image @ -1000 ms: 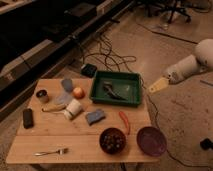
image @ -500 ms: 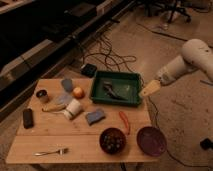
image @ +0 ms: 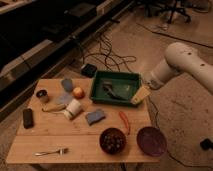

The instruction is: Place grapes in metal cup

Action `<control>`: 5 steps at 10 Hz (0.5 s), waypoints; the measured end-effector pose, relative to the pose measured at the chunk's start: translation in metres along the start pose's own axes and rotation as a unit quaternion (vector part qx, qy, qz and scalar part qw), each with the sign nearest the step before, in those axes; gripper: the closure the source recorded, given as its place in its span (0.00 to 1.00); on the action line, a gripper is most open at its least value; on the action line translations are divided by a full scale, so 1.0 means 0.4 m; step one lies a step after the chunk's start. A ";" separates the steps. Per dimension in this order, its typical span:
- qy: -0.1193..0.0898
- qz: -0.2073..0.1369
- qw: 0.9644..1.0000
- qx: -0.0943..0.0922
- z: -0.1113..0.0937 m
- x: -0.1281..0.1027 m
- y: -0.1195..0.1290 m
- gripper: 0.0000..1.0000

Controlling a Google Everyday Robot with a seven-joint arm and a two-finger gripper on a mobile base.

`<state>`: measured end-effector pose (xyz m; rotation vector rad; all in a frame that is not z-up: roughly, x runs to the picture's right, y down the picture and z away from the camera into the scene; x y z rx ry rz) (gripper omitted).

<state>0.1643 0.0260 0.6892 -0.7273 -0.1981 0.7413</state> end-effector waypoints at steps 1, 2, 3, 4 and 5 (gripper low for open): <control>0.010 -0.013 1.000 0.002 0.011 -0.003 0.021 0.20; 0.017 -0.022 1.000 0.000 0.020 0.000 0.033 0.20; 0.025 -0.034 0.999 -0.005 0.032 -0.002 0.051 0.20; 0.032 -0.046 0.998 -0.010 0.047 -0.008 0.071 0.20; 0.034 -0.056 0.998 -0.014 0.060 -0.010 0.090 0.20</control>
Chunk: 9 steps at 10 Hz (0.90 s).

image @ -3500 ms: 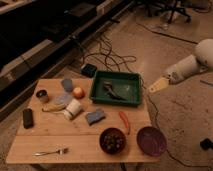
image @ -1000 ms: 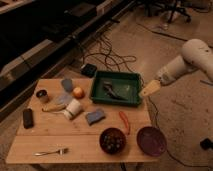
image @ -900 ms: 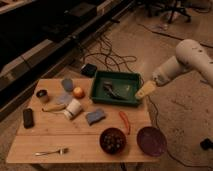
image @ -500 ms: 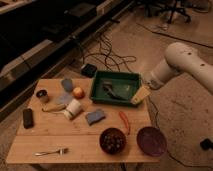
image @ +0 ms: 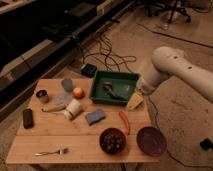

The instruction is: Place grapes in metal cup

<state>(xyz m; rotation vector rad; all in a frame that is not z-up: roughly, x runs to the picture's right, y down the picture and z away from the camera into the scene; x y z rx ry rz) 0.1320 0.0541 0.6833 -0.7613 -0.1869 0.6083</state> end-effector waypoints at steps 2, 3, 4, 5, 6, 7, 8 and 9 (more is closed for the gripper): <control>0.006 -0.014 1.000 -0.012 0.030 -0.002 0.027 0.20; 0.012 -0.026 0.999 -0.020 0.051 -0.010 0.048 0.20; 0.018 -0.035 0.999 -0.021 0.061 -0.016 0.062 0.20; 0.025 -0.043 0.999 -0.023 0.073 -0.017 0.077 0.20; 0.036 -0.052 0.998 -0.027 0.094 -0.020 0.103 0.20; 0.043 -0.057 0.997 -0.032 0.112 -0.022 0.118 0.20; 0.048 -0.062 0.996 -0.037 0.128 -0.025 0.128 0.20; 0.051 -0.064 0.996 -0.046 0.143 -0.026 0.134 0.20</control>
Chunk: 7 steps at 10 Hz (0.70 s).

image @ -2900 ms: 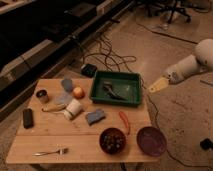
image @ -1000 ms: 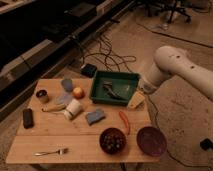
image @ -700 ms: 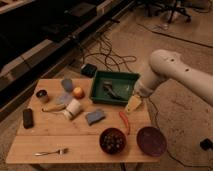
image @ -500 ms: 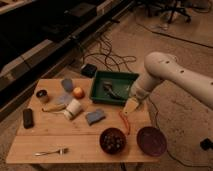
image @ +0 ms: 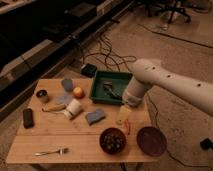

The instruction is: Place grapes in metal cup

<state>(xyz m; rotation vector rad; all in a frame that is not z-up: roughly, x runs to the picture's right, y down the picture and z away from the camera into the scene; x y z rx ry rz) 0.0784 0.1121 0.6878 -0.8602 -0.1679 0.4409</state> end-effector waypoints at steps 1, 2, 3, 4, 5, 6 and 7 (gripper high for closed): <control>0.004 -0.007 1.000 -0.011 0.018 0.003 0.008 0.20; 0.005 -0.012 1.000 -0.014 0.020 -0.002 0.012 0.20; 0.006 -0.012 1.000 -0.014 0.022 0.000 0.011 0.20; 0.006 -0.012 1.000 -0.014 0.021 0.000 0.012 0.20; 0.006 -0.011 1.000 -0.014 0.021 0.003 0.011 0.20; 0.006 -0.011 1.000 -0.014 0.020 0.003 0.011 0.20; 0.007 -0.012 1.000 -0.013 0.020 0.002 0.012 0.20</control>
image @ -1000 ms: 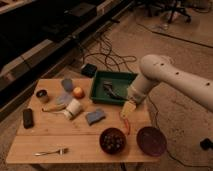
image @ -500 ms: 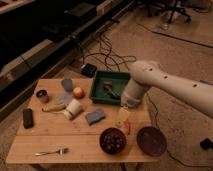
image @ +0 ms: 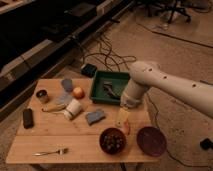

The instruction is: Place grapes in metal cup

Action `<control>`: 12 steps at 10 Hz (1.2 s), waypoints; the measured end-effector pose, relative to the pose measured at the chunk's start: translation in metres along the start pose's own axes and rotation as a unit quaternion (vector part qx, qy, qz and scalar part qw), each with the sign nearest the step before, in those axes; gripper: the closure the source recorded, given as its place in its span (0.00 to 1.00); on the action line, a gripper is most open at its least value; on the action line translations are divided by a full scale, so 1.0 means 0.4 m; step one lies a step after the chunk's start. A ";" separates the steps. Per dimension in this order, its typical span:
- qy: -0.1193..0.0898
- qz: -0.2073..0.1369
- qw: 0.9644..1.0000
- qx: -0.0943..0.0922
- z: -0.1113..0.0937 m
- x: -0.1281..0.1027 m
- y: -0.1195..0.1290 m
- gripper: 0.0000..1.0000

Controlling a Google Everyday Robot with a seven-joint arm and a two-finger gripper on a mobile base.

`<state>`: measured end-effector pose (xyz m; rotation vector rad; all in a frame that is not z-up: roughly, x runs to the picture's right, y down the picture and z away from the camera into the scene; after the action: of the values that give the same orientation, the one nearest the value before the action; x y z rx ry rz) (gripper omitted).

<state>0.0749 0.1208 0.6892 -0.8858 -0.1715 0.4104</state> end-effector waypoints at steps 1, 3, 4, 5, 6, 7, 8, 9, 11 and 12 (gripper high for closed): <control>0.005 -0.005 1.000 0.002 0.000 -0.002 0.003 0.20; 0.028 -0.039 0.999 0.004 0.014 -0.036 0.041 0.20; 0.035 -0.051 0.998 0.006 0.020 -0.053 0.060 0.20; 0.044 -0.061 0.997 0.011 0.026 -0.063 0.074 0.20; 0.047 -0.063 0.997 0.013 0.030 -0.067 0.081 0.20; 0.050 -0.063 0.997 0.016 0.035 -0.071 0.090 0.20; 0.048 -0.062 0.997 0.017 0.043 -0.076 0.100 0.20; 0.044 -0.057 0.997 0.018 0.049 -0.073 0.109 0.20; 0.035 -0.049 0.998 0.018 0.062 -0.059 0.129 0.20; 0.031 -0.049 0.998 0.016 0.067 -0.060 0.135 0.20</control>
<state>0.0300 0.1603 0.6645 -0.8538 -0.1495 0.2927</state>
